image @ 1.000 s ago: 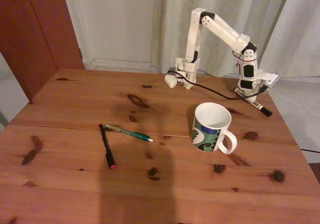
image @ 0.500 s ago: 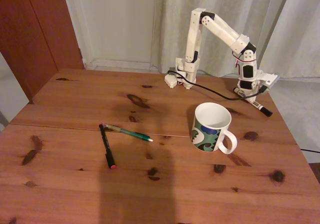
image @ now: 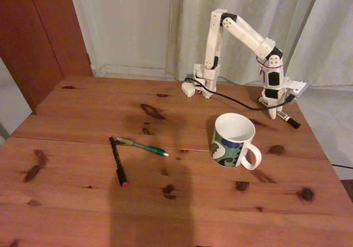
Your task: Clean up the desk and place the pens and markers into the cup
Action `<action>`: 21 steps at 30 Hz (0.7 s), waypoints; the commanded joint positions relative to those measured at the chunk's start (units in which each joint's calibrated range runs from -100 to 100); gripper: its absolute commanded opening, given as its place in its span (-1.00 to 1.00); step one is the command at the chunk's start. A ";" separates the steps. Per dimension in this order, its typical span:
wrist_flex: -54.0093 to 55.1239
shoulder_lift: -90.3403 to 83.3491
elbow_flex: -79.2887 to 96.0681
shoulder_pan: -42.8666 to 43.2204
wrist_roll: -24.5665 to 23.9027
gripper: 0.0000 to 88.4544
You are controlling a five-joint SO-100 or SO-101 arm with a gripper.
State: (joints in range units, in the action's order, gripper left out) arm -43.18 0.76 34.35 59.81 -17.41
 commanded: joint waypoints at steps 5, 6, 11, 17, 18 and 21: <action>0.38 -0.97 -3.33 2.72 0.12 -0.66; 0.38 -0.97 -3.33 3.04 0.02 -0.66; 0.81 -0.89 -2.61 3.52 0.02 -0.66; 0.98 -0.47 -0.90 3.60 0.07 -0.66; 0.98 -0.39 -0.63 3.60 0.12 -0.65; 0.98 -0.31 0.54 3.60 0.18 -0.65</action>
State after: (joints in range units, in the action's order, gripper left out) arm -43.18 0.76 34.86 62.82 -17.46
